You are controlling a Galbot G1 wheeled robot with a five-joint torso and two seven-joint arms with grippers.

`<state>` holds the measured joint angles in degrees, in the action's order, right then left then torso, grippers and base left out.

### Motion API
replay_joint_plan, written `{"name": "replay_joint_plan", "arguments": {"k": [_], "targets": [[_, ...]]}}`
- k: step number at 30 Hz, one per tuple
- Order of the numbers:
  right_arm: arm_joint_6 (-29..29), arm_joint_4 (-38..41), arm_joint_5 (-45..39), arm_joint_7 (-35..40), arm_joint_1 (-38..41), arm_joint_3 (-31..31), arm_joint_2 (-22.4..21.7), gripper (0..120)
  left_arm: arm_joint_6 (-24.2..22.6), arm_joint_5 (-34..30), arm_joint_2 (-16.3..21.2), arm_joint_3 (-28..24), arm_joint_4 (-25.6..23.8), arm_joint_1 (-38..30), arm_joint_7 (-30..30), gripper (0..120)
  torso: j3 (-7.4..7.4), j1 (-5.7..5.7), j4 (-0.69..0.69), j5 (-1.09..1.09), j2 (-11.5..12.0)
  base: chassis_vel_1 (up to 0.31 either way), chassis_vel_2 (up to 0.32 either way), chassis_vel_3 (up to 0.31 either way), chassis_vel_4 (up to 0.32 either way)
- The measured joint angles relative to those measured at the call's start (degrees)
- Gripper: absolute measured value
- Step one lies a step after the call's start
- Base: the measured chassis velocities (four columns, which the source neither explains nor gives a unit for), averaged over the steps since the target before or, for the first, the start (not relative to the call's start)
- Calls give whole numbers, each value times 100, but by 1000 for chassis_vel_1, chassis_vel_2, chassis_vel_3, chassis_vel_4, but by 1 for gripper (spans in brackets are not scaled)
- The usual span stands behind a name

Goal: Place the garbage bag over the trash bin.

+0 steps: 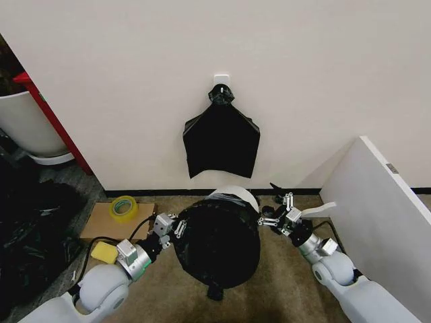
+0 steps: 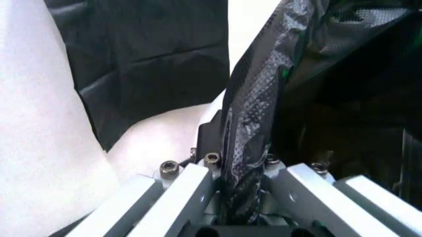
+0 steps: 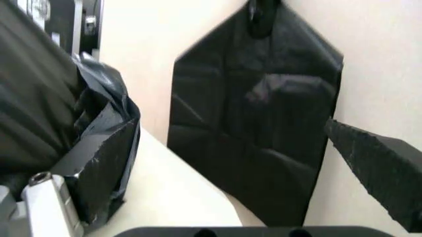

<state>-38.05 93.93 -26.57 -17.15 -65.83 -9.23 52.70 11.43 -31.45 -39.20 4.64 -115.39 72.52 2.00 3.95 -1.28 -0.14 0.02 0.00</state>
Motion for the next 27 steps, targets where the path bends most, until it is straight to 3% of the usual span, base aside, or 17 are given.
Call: {"name": "replay_joint_plan", "arguments": {"k": [8, 15, 21, 26, 27], "targets": [[-103, 392, -397, -40, -97, -124, -77, 100, -190, -218, -192, 17, 96, -30, -256, 0, 0, 0, 0, -1, 0, 0, 0, 0, 0], [155, 940, -554, 591, -260, -350, -89, 100, -691, -824, -332, 0, 63, -58, -672, 0, 0, 0, 0, 0, 0, 0, 0, 0, 0], [468, 1555, -854, 1245, -259, -279, -120, 100, -1545, -1781, -525, 33, -461, 8, -1681, 0, 0, 0, 1, -1, 0, 0, 0, 0, 0], [813, 1800, -560, 2047, -259, -322, -29, 100, -2498, -2551, -798, 34, -1014, -7, -2635, 0, 0, 0, 0, 0, 0, 0, 0, 0, 0], [813, 1800, -560, 2047, -259, -322, -29, 100, -2498, -2551, -798, 34, -1014, -7, -2635, 0, 0, 0, 0, 0, 0, 0, 0, 0, 0]]}}
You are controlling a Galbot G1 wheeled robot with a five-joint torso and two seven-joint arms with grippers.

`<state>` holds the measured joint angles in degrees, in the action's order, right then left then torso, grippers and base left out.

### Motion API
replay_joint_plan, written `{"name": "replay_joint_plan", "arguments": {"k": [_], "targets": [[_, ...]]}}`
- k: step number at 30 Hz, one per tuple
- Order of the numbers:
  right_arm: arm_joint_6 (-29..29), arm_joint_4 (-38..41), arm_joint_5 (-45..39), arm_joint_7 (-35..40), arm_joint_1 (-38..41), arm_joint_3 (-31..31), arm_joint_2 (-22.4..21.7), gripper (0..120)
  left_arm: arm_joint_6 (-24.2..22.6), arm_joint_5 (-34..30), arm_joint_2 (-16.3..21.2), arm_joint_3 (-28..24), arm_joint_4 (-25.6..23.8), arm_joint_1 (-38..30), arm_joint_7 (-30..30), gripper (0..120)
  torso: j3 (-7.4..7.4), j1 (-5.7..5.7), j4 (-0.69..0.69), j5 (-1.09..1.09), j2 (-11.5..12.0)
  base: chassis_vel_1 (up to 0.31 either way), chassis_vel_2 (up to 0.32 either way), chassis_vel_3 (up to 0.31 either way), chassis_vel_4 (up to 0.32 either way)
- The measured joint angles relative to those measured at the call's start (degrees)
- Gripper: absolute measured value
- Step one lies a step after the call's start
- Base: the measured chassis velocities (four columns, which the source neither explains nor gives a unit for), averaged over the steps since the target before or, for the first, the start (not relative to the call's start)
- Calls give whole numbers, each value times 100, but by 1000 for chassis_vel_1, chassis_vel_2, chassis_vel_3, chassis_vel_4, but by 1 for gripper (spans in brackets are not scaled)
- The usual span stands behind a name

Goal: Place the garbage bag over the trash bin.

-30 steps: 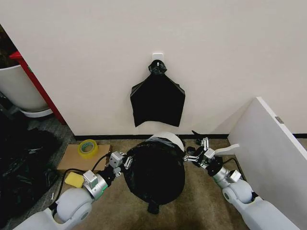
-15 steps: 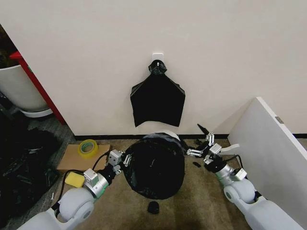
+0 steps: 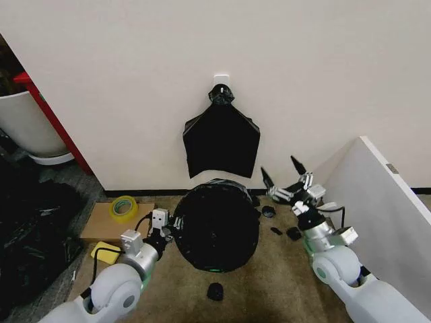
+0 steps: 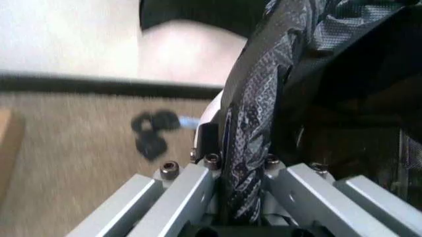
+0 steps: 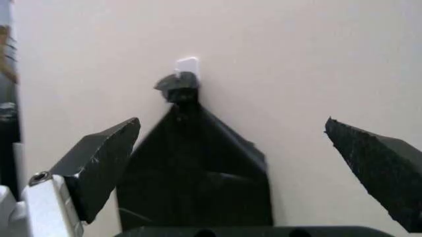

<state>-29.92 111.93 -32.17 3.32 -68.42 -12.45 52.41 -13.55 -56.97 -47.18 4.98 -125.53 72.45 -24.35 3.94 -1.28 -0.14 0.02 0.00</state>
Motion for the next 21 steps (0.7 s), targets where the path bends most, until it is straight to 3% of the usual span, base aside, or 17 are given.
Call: {"name": "replay_joint_plan", "arguments": {"k": [6, 9, 12, 18, 21], "targets": [[40, -242, 139, 77, -79, -234, 75, 100, -1089, -1026, -336, 14, -234, -129, -1063, 0, 0, 0, -1, -1, 0, 0, 0, 0, 0], [40, -298, 189, 85, -71, -256, 136, 100, -1325, -1255, -414, 59, -265, -148, -1306, 0, 0, 0, -2, 0, 0, 0, 0, 0, 0], [72, -302, 675, 276, -76, -246, 370, 100, -1828, -1873, -538, 133, -362, -173, -1841, 0, 0, 0, 0, -1, 0, 0, 0, 0, 0], [-78, -235, 1788, 401, -69, 67, 768, 100, -2289, -2925, -694, 195, -264, -272, -2440, 0, 0, 0, 0, 0, 0, 0, 0, 0, 0], [-62, -186, 2083, 467, -18, 136, 858, 100, -2367, -3041, -900, 122, -110, -312, -2583, 0, 0, 0, 1, 0, 0, 0, 0, 0, 0]]}}
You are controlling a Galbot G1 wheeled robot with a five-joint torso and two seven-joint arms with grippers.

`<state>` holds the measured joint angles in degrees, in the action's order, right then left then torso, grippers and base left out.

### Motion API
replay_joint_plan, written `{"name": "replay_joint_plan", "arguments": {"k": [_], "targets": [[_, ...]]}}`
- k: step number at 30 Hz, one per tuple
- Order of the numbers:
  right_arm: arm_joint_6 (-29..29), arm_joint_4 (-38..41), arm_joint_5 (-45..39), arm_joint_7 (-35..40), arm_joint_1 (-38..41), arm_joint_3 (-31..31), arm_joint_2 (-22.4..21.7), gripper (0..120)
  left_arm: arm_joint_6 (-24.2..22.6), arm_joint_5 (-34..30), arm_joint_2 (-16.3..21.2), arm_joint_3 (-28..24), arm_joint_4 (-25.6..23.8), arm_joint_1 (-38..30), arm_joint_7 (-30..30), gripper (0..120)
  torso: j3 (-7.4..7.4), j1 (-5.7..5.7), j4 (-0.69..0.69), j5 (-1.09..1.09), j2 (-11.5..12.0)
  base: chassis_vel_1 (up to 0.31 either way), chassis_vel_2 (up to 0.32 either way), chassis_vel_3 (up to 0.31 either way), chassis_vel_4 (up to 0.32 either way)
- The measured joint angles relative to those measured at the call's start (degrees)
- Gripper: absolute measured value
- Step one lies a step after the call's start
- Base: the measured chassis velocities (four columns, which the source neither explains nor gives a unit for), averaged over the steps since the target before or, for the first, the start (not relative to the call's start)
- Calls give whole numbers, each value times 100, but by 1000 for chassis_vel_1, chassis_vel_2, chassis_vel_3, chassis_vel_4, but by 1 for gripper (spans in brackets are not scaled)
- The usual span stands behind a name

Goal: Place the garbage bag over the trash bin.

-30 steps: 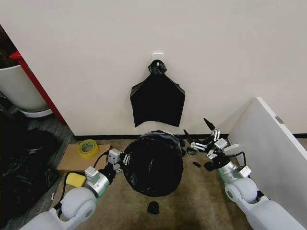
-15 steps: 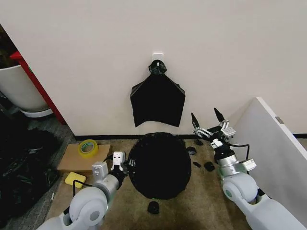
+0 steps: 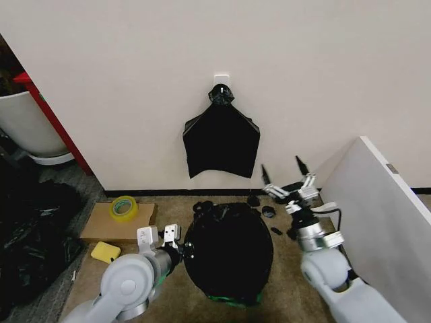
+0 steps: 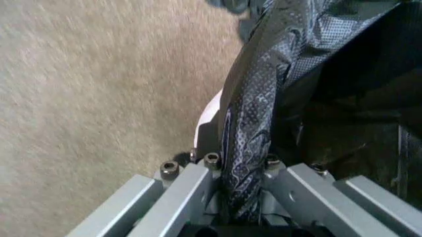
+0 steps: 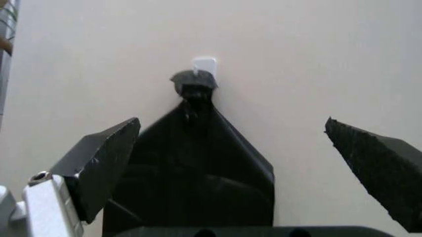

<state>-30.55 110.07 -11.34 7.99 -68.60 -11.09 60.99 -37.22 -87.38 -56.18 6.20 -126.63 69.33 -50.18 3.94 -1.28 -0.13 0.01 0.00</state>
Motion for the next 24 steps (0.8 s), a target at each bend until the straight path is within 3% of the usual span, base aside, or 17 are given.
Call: {"name": "replay_joint_plan", "arguments": {"k": [6, 16, 24], "targets": [[13, -4, 124, 64, 5, 64, -20, 100, 8, 199, -364, -164, 393, -39, -153, 0, 0, 0, -2, 0, 0, 0, 0, 0, 0], [-6, 27, 68, 60, -9, 103, -87, 100, 202, 983, -308, -160, 704, -7, -2, 0, 0, 0, -1, 1, 0, 0, 0, 0, 0], [-34, 46, 59, 43, -21, 155, -105, 100, 395, 1266, -595, -12, 1041, -195, 118, 0, 0, 0, -3, -1, 0, 0, 0, 0, 0]]}}
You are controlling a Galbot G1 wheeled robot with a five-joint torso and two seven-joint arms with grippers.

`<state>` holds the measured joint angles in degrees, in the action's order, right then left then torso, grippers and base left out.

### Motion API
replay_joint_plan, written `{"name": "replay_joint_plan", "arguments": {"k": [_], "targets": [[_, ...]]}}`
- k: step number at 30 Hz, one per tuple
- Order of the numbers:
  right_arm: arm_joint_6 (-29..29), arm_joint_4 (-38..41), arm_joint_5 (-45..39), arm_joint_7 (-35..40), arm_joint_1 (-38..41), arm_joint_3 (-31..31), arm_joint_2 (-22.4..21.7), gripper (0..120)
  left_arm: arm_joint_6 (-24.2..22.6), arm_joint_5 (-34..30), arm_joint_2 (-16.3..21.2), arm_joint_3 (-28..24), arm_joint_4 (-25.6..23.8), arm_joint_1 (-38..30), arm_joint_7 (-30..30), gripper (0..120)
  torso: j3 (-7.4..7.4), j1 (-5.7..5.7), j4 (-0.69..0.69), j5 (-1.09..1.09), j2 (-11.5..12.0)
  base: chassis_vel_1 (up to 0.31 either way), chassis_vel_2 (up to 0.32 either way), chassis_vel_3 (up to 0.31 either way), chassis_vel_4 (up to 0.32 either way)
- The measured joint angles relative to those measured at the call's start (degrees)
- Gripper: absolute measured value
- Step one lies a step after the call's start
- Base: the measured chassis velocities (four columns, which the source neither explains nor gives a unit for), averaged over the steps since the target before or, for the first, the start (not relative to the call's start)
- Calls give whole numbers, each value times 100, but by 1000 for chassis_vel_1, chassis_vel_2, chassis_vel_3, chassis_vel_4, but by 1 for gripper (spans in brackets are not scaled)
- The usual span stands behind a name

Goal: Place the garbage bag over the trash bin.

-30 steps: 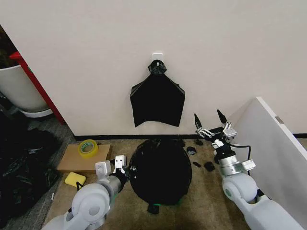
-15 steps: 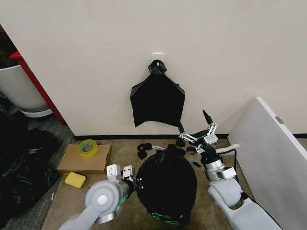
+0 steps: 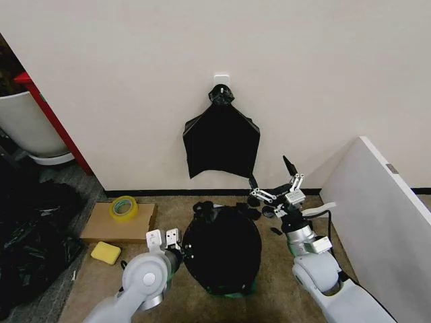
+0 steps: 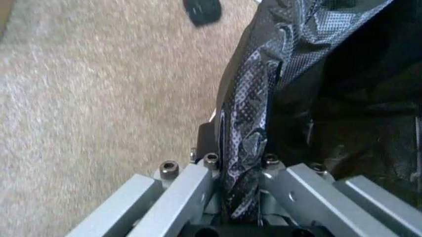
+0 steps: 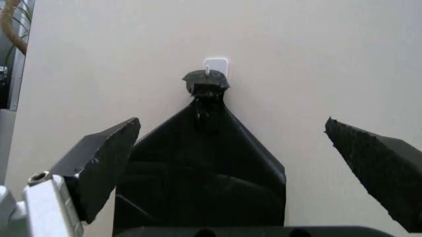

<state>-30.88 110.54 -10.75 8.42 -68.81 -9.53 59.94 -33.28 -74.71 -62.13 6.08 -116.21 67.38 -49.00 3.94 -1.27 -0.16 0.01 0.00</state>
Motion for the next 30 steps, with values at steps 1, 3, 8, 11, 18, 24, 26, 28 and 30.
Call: {"name": "replay_joint_plan", "arguments": {"k": [1, 3, 8, 11, 18, 24, 26, 28, 30], "targets": [[0, 0, 0, 0, 0, 0, 0, 100, 0, 0, 0, 0, 0, 0, 0, 0, 0, 0, 0, 0, 0, 0, 0, 0, 0], [0, 11, -8, -2, -10, 0, -15, 100, 1, 6, -5, 23, -19, -40, -2, 0, 1, 0, 0, 0, 0, 0, 0, 0, 0], [3, 19, -30, -2, -14, -7, -46, 100, -67, 11, 54, 21, -151, -15, -86, 0, 1, 0, 2, 0, 0, 0, 0, 0, 0], [7, 19, -40, -2, -11, -10, -50, 100, -116, 14, 58, 20, -191, -11, -124, 0, 1, 0, 2, 0, 0, 0, 0, 0, 0], [11, -8, -51, -3, 0, -7, -36, 100, -21, 252, 76, -47, -212, 6, -78, 11, 1, 0, 2, 1, 0, 0, 0, 0, 0], [18, -19, -69, -4, 0, -5, -28, 100, 36, 459, 304, 36, -645, 139, -54, 35, 1, 0, 2, 1, 0, 0, 0, 0, 0], [18, -19, -73, -4, 0, -5, -28, 100, 37, 467, 345, 45, -721, 167, -56, 39, 1, 0, 2, 1, 0, 0, 0, 0, 0], [22, -20, -89, -4, 0, -11, -29, 100, 37, 452, 426, 61, -879, 236, -65, 47, 1, 0, 1, 0, 0, 0, 0, 0, 0], [26, -24, -112, -5, 1, -19, -35, 100, 30, 395, 495, 68, -1014, 296, -88, 54, 1, 0, 2, 1, 1, 0, 0, 0, 0]]}}
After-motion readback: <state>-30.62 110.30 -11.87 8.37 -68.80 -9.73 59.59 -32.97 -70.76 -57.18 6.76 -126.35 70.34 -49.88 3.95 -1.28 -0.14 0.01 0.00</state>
